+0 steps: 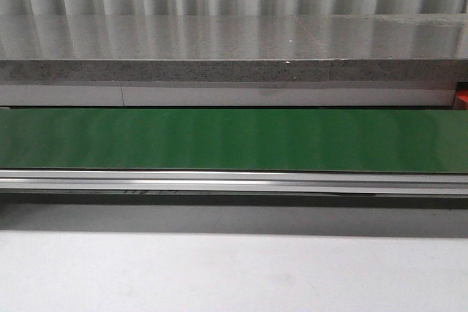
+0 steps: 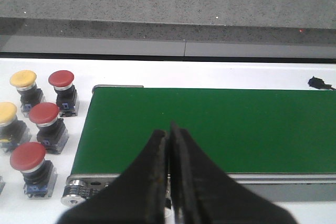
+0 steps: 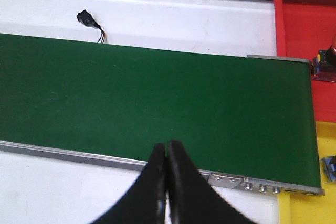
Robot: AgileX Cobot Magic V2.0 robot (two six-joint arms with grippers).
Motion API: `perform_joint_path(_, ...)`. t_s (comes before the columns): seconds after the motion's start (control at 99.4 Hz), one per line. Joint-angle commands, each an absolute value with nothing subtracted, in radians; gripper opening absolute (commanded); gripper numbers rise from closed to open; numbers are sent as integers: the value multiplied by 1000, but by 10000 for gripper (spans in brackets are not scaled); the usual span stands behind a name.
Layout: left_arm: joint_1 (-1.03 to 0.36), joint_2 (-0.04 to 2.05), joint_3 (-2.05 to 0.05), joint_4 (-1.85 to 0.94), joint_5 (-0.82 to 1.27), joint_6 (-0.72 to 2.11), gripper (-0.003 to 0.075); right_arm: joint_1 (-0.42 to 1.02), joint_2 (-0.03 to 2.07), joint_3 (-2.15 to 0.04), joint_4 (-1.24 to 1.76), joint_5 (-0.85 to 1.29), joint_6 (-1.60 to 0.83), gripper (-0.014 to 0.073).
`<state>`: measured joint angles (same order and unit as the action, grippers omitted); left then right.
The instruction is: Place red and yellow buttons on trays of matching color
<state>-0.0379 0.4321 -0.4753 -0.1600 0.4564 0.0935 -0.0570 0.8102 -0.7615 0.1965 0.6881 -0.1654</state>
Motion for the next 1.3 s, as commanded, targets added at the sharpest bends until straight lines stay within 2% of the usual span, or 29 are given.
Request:
perform_joint_path(0.0, -48, 437, -501, -175, 382, 91, 108, -56, 802, -785, 200, 639, -173, -124)
perform_joint_path(0.081, -48, 437, -501, -175, 383, 91, 272, -56, 802, -785, 200, 639, -173, -124)
perform_joint_path(0.131, -48, 437, -501, -175, 383, 91, 422, -56, 802, -785, 200, 639, -173, -124)
perform_joint_path(0.201, -48, 437, -501, -175, 383, 91, 595, -56, 802, -785, 200, 639, -173, -124)
perform_joint_path(0.272, -48, 437, -501, -175, 383, 91, 694, -56, 802, -785, 200, 639, -173, -124)
perform_joint_path(0.493, -19, 490, -528, -171, 357, -85, 648, -56, 802, -785, 200, 639, -173, -124)
perform_joint_path(0.704, 123, 657, -631, -169, 368, -254, 647, -56, 802, -785, 200, 639, -173, -124)
perform_joint_path(0.996, 346, 958, -695, -227, 428, -258, 638, -56, 802, -785, 200, 639, -173, -124)
perform_joint_path(1.288, 393, 1198, -705, -281, 351, -258, 638, -56, 802, -785, 200, 639, -173, -124)
